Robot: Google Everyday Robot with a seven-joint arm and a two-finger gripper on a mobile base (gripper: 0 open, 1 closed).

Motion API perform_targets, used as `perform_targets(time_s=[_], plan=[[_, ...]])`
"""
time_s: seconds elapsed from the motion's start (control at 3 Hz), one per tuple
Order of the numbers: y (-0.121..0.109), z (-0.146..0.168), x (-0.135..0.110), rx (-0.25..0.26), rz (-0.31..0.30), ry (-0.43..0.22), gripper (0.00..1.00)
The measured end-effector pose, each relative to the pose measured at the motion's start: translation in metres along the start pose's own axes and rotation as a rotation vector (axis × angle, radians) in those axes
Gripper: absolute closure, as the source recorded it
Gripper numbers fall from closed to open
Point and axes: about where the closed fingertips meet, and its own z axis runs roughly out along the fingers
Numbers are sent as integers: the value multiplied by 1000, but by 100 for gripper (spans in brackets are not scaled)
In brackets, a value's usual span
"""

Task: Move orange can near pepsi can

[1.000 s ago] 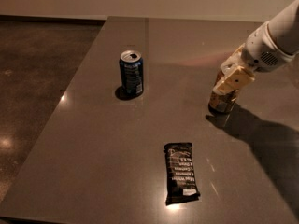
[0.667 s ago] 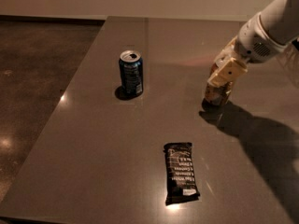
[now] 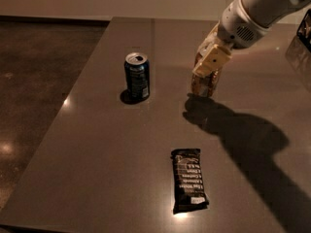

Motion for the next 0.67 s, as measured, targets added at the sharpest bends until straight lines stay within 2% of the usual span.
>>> perform_targets(time_s=[0.67], plan=[[13,41,-50,-91,-76,-37,100]])
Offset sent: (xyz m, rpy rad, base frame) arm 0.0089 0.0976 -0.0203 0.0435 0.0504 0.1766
